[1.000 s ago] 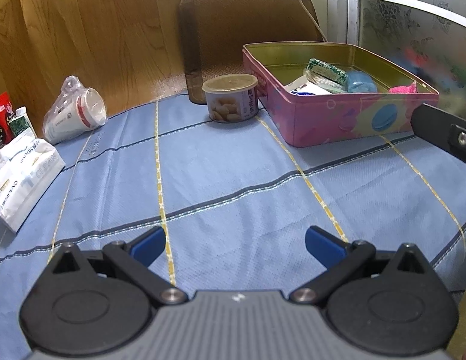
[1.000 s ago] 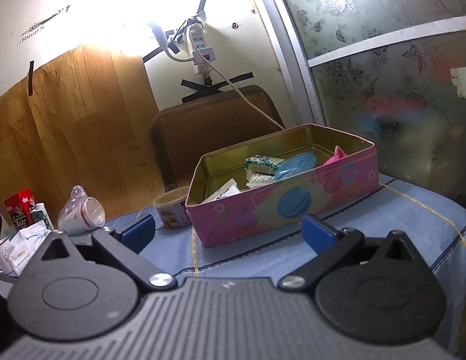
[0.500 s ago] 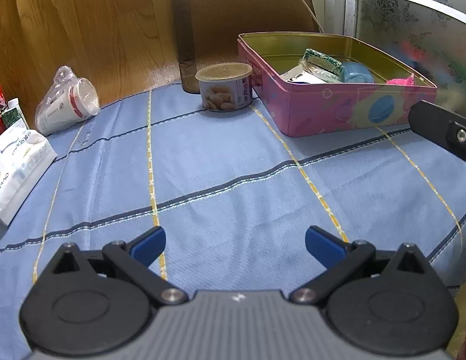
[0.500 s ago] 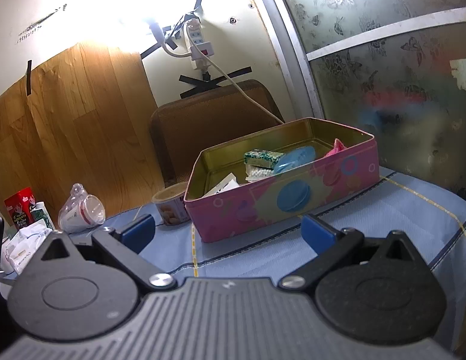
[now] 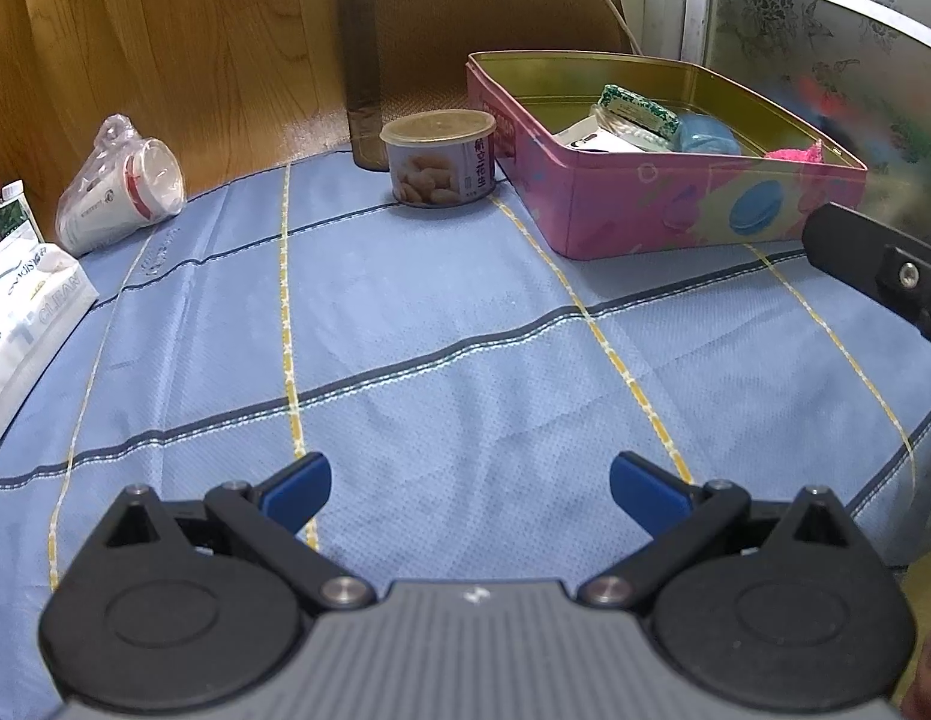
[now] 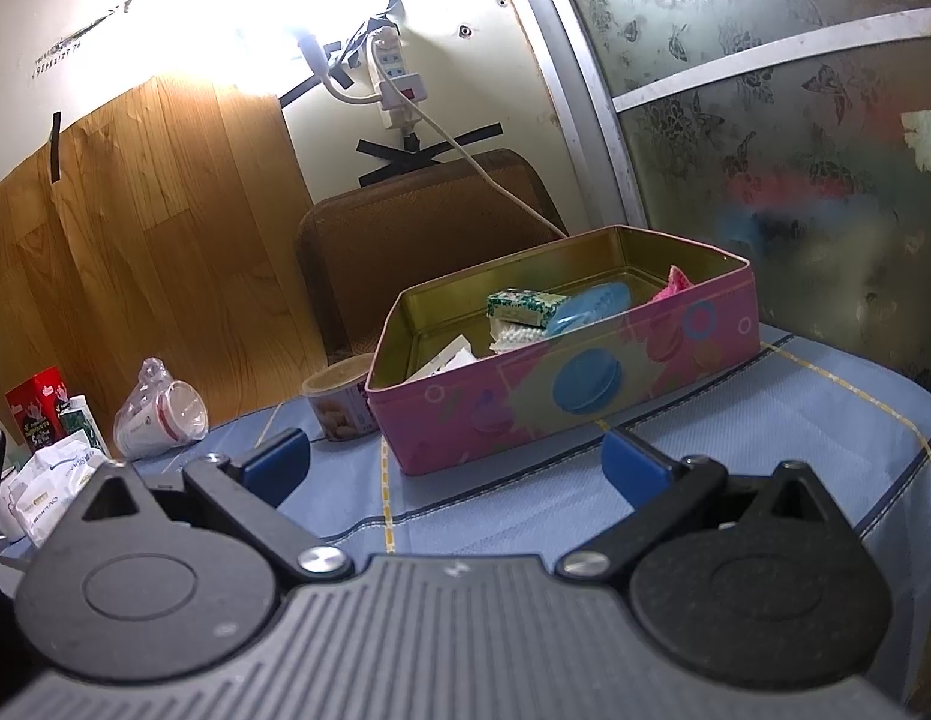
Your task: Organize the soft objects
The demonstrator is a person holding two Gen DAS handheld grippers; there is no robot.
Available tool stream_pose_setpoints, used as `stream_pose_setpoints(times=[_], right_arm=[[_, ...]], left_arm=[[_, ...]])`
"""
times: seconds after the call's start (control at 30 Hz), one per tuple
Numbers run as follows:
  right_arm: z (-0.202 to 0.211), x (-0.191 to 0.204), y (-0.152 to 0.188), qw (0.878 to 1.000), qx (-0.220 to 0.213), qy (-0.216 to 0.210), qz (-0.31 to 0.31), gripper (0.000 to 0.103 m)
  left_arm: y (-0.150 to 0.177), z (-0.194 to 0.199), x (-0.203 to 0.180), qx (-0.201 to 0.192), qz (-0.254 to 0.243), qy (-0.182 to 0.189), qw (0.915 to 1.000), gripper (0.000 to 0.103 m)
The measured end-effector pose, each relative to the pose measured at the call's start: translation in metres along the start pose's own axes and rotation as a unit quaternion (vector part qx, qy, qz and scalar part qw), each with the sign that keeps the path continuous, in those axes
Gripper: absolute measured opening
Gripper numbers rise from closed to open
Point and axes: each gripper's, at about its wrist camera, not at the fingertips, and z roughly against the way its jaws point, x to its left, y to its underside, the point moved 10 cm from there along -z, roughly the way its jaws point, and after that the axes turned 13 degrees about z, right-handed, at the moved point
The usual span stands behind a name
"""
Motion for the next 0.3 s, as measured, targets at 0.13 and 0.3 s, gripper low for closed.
stream_pose_setpoints(times=[0.13,0.3], right_arm=[[-0.0007,0.0001,0.0008,1.0,0.002,0.0,0.003,0.103],[-0.002,0.0013,0.0011,1.0,0.004,0.001,0.01,0.103]], left_arm=[[-0.0002,-0.0009,-0.0002,0.002,0.003,0.01,0.9999,0.103],[-0.0037,0.0025,-0.0011,-0.01,-0.004,0.023,0.9997,0.103]])
